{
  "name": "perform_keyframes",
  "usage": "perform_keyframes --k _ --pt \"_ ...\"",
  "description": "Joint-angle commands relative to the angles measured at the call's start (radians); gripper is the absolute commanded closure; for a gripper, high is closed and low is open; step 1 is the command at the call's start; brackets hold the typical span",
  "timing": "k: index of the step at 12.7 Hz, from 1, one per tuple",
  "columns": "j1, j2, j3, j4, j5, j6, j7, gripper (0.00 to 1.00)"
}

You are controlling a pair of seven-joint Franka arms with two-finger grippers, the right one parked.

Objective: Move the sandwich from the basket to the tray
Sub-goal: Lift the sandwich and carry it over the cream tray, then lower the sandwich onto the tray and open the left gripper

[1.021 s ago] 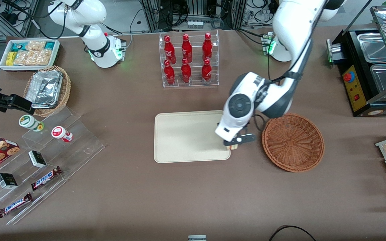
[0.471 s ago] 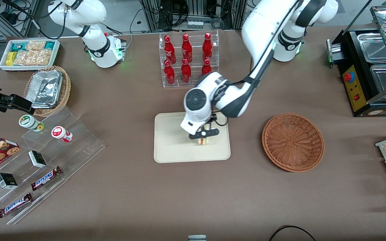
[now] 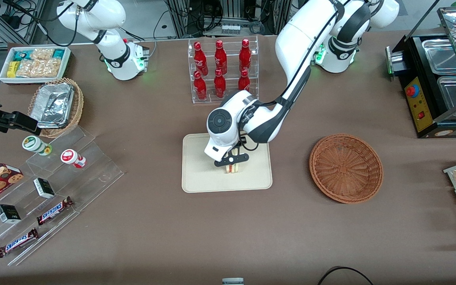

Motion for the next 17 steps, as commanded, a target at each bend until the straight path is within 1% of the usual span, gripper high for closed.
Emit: perform_keyframes --k 1,3,4,5,6,12,14,16,17 --pt "-0.015 0.041 0.014 0.066 -0.013 -0.015 -0.062 1.00" --pt "-0.015 0.051 0.014 0.071 -0.013 -0.013 -0.078 1.00" --pt "-0.015 0.052 0.014 0.069 -0.013 -0.006 -0.078 0.69" --pt "-0.015 0.055 0.014 0.068 -0.012 0.007 -0.076 0.21" --pt "-0.018 0.055 0.014 0.068 -0.012 0.007 -0.075 0.00" --pt "-0.012 0.009 0.015 0.083 -0.012 -0.033 -0.067 0.00" --pt "-0.007 -0.030 0.017 0.104 -0.012 -0.084 -0.058 0.00" --pt "-0.003 -0.072 0.017 0.105 -0.013 -0.102 -0.047 0.00" --pt "-0.006 -0.089 0.021 0.105 -0.003 -0.104 -0.021 0.00"
